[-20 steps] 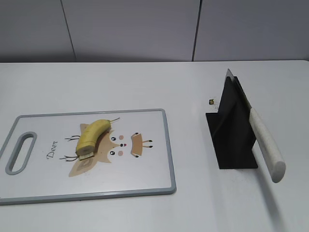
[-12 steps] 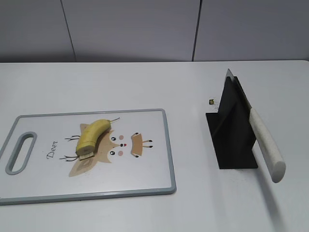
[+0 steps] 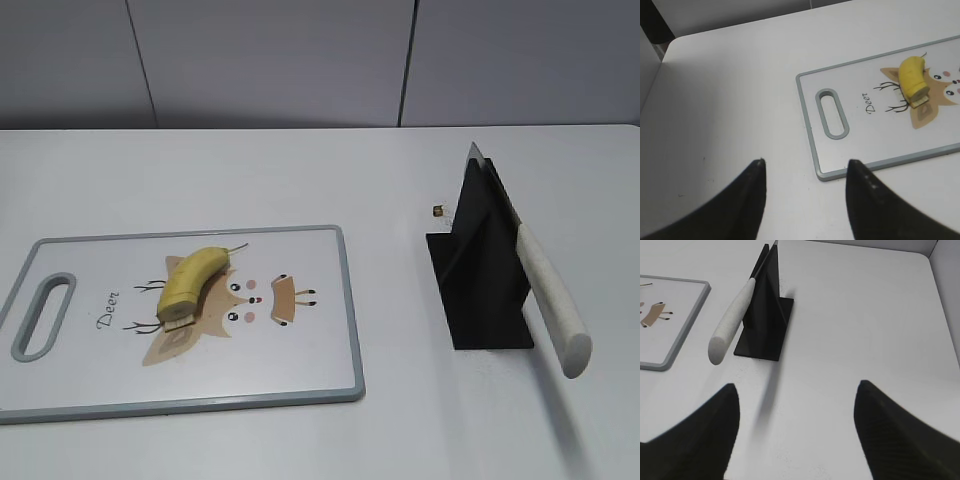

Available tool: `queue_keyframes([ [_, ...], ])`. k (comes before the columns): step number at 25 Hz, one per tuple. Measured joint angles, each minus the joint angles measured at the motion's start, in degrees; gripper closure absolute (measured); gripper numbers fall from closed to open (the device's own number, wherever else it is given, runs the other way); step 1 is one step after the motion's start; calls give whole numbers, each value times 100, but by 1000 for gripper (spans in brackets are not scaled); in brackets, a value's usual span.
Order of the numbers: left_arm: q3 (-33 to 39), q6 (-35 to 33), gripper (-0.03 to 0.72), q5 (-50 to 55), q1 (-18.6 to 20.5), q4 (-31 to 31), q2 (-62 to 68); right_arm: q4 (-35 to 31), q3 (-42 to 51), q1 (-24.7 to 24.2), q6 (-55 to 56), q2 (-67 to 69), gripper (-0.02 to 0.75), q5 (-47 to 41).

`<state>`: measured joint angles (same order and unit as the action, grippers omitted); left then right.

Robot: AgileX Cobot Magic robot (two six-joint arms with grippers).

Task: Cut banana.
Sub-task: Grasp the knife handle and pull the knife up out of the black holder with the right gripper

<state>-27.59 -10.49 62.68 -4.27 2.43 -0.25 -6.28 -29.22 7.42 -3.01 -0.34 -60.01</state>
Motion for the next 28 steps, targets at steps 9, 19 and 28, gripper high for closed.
queue_keyframes([
  [9, 0, 0, 188, 0, 0, 0, 0, 0, 0, 0, 0, 0, 196, 20],
  [19, 0, 0, 188, 0, 0, 0, 0, 53, 0, 0, 40, 34, 196, -18],
  [28, 0, 0, 188, 0, 0, 0, 0, 53, -668, 0, 301, 1454, 197, -703],
])
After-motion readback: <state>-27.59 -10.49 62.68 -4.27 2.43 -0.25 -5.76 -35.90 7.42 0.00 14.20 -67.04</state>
